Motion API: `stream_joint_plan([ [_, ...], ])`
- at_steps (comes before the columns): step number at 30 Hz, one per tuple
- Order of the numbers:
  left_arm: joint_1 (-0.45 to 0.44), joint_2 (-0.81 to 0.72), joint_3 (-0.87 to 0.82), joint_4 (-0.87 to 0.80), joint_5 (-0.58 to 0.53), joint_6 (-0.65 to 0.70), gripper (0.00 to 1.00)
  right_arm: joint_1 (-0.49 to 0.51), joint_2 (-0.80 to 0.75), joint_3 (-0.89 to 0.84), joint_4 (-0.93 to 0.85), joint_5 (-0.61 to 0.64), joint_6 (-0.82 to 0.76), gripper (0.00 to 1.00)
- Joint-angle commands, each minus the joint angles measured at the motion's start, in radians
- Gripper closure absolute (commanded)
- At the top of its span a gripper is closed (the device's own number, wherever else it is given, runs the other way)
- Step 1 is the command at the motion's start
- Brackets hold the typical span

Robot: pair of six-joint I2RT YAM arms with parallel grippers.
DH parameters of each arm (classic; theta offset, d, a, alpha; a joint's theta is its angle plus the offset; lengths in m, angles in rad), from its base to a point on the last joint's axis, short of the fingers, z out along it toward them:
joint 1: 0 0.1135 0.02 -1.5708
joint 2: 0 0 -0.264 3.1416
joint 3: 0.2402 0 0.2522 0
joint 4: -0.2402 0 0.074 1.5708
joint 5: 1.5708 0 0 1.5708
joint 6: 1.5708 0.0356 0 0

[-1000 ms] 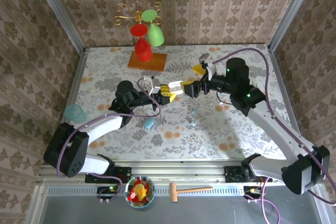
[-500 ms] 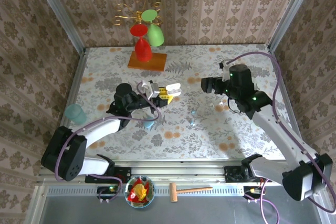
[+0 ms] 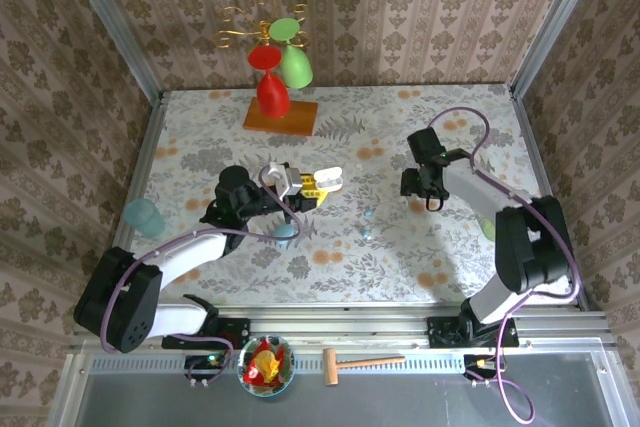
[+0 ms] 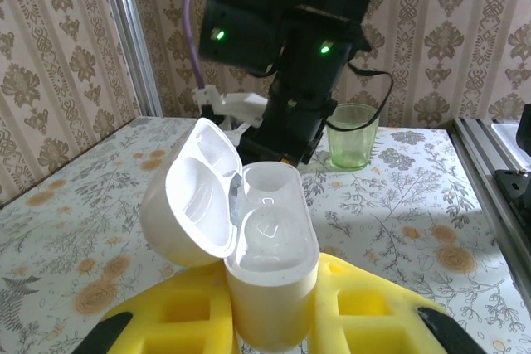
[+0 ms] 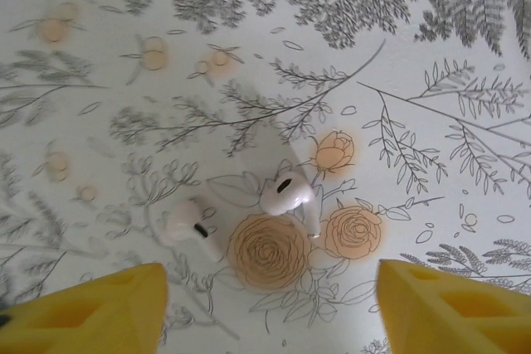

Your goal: Insert wireless bluetooth earbuds into charging case

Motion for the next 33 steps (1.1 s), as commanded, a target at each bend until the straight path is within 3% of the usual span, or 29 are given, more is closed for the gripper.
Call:
stream_joint_plan([
  [1, -0.01, -0.008, 0.004, -0.008, 0.022, 0.037, 0.93, -0.012, 0.082, 0.077, -0.079, 0.057, 0.041, 0.41],
  [4, -0.014, 0.001, 0.005, -0.003, 0.023, 0.038, 0.93, -0.015, 0.135, 0.1, -0.091, 0.06, 0.048, 0.51],
  [10, -0.02, 0.014, 0.001, 0.005, 0.028, 0.038, 0.93, -0.016, 0.2, 0.125, -0.088, 0.058, 0.047, 0.61],
  [21, -0.022, 0.016, 0.012, 0.005, 0.029, 0.033, 0.93, -0.021, 0.291, 0.19, -0.133, 0.115, 0.023, 0.71],
  [33, -0.025, 0.011, 0.011, 0.002, 0.027, 0.032, 0.92, -0.023, 0.306, 0.183, -0.17, 0.078, 0.001, 0.74],
])
